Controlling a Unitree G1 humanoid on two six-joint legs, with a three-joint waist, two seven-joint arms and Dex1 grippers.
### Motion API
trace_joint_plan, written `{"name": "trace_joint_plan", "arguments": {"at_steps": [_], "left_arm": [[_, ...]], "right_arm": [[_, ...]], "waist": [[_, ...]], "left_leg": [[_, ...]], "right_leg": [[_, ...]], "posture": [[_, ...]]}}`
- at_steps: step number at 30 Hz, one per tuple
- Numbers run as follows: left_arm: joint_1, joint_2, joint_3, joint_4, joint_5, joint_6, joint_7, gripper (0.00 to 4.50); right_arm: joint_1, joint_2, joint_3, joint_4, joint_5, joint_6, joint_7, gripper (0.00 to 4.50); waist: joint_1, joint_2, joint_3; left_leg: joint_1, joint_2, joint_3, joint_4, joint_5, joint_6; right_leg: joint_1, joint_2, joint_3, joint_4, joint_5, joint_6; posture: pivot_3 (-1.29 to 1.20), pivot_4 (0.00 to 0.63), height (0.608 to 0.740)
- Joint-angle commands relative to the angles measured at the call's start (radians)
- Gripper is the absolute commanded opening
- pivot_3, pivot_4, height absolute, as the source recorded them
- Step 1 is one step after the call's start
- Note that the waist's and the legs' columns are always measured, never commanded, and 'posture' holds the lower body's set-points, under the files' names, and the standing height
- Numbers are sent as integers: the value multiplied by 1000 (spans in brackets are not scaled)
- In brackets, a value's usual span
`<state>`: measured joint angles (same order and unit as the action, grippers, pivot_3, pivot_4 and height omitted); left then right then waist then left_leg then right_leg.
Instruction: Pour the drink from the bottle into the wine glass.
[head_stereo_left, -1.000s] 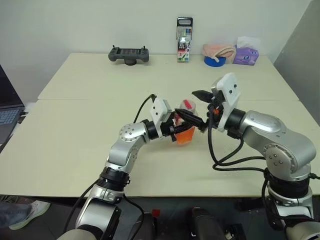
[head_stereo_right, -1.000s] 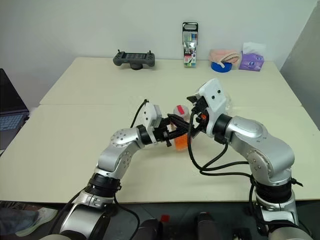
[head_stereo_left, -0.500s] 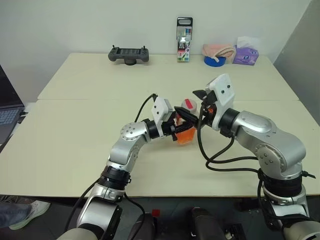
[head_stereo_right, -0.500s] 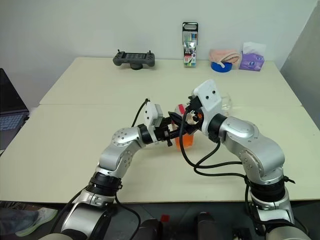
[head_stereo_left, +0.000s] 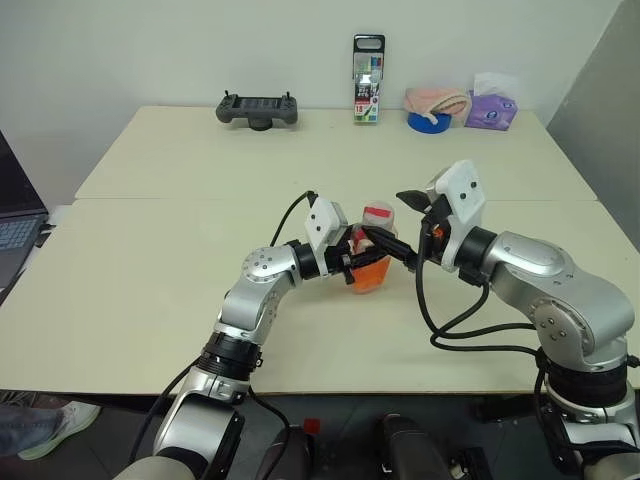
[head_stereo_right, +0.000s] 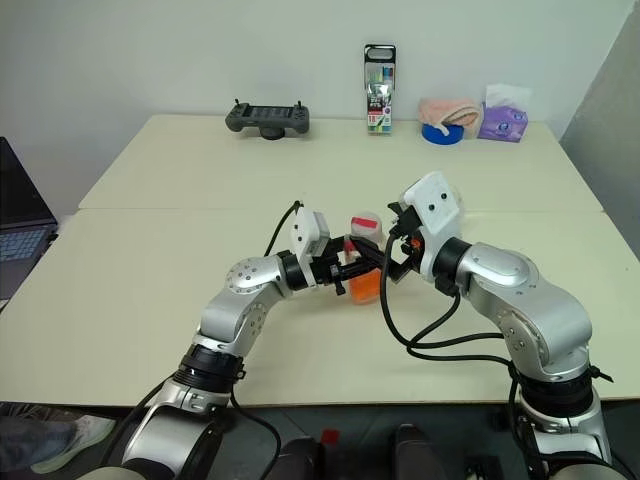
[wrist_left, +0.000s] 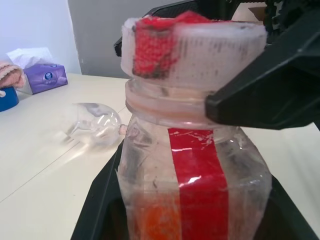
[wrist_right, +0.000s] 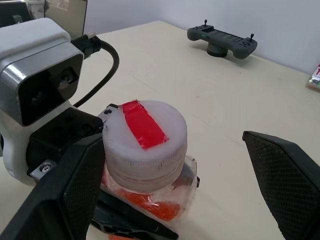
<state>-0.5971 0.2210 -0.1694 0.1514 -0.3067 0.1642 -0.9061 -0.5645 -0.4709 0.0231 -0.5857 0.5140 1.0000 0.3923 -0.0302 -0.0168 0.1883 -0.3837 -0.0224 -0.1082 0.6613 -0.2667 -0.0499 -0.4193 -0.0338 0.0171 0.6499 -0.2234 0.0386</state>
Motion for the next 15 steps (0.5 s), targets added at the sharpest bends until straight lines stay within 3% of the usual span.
{"name": "trace_joint_plan", "arguments": {"at_steps": [1,10,15], "left_arm": [[-14,10,29,-32,-10,-30,-4,1706],[-18,21,37,-20,-5,-34,-3,1706],[-21,20,36,-18,-4,-35,-3,1706]], "right_arm": [[16,-27,-35,-39,3,-12,5,4500],[47,-48,-52,-126,96,15,40,4500],[6,37,-87,-108,135,47,-48,4500]], "waist": [[0,0,0],[0,0,0],[0,0,0]], "left_leg": [[0,0,0,0,0,0],[0,0,0,0,0,0],[0,0,0,0,0,0]], "right_leg": [[0,0,0,0,0,0],[0,0,0,0,0,0],[0,0,0,0,0,0]], "posture": [[0,150,740],[0,150,740],[0,150,740]]}}
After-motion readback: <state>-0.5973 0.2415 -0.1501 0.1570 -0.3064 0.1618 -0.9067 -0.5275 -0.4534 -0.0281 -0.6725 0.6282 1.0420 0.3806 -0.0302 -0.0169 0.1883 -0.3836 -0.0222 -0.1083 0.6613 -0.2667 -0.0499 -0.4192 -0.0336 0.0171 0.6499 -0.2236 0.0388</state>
